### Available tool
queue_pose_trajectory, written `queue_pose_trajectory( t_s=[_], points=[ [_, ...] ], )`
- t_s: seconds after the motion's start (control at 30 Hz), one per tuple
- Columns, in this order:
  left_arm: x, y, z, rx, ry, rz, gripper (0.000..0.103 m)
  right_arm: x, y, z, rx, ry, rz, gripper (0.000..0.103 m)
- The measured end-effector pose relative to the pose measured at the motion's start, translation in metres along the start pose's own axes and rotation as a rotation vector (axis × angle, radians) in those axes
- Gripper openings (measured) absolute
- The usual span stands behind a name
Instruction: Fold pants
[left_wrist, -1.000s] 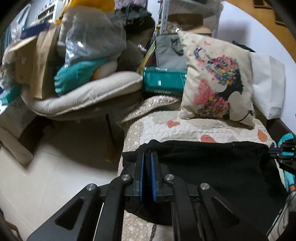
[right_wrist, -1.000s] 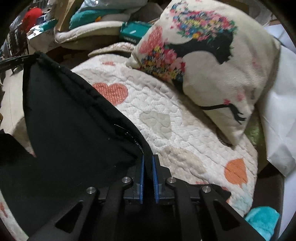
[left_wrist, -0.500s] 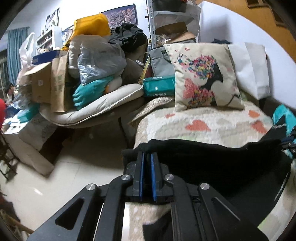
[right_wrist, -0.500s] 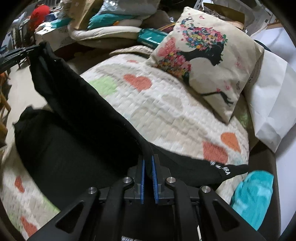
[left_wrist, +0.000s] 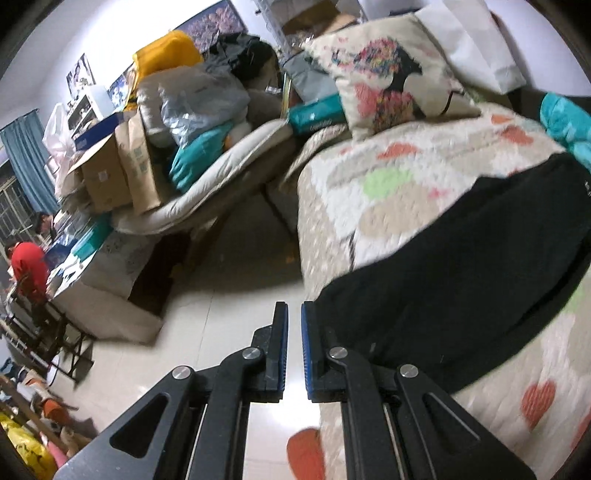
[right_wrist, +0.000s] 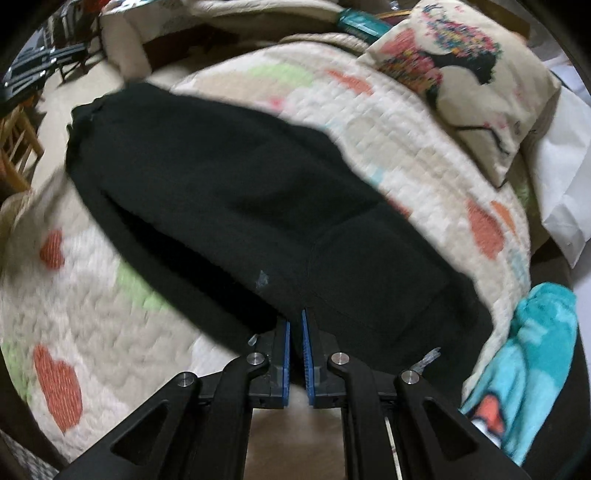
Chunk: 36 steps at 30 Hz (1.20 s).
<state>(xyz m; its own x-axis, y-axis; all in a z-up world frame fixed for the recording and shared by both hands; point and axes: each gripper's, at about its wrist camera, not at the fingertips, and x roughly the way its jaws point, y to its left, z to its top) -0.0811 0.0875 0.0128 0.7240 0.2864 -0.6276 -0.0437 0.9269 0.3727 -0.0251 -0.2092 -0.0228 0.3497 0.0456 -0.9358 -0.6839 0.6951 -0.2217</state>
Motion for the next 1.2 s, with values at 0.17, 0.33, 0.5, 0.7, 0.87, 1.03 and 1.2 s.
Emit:
queue_pose_trajectory(
  t_s=[0.17, 0.33, 0.5, 0.7, 0.87, 1.03, 1.2],
  points=[
    [0.000, 0.024, -0.009, -0.109, 0.047, 0.035, 0.009, 0.005, 0.010, -0.011, -0.025, 0.043, 0.005, 0.016],
    [0.008, 0.063, -0.011, -0.385, 0.072, -0.028, 0.041, -0.015, 0.010, -0.014, -0.010, 0.018, 0.035, 0.066],
    [0.038, 0.069, -0.012, -0.582, 0.189, -0.158, 0.042, -0.038, 0.004, -0.013, 0.009, -0.017, 0.053, 0.067],
    [0.080, 0.047, -0.002, -0.693, 0.322, -0.215, 0.042, -0.051, -0.047, 0.010, 0.198, -0.107, 0.022, 0.067],
    [0.094, 0.017, -0.008, -0.602, 0.366, -0.242, 0.042, -0.024, -0.080, 0.058, 0.306, -0.165, 0.049, 0.067],
    [0.094, -0.005, -0.020, -0.547, 0.425, -0.295, 0.042, 0.020, -0.085, 0.111, 0.291, -0.194, 0.074, 0.067],
    [0.083, -0.017, -0.017, -0.447, 0.425, -0.274, 0.028, 0.066, -0.084, 0.145, 0.274, -0.143, 0.120, 0.066]
  ],
)
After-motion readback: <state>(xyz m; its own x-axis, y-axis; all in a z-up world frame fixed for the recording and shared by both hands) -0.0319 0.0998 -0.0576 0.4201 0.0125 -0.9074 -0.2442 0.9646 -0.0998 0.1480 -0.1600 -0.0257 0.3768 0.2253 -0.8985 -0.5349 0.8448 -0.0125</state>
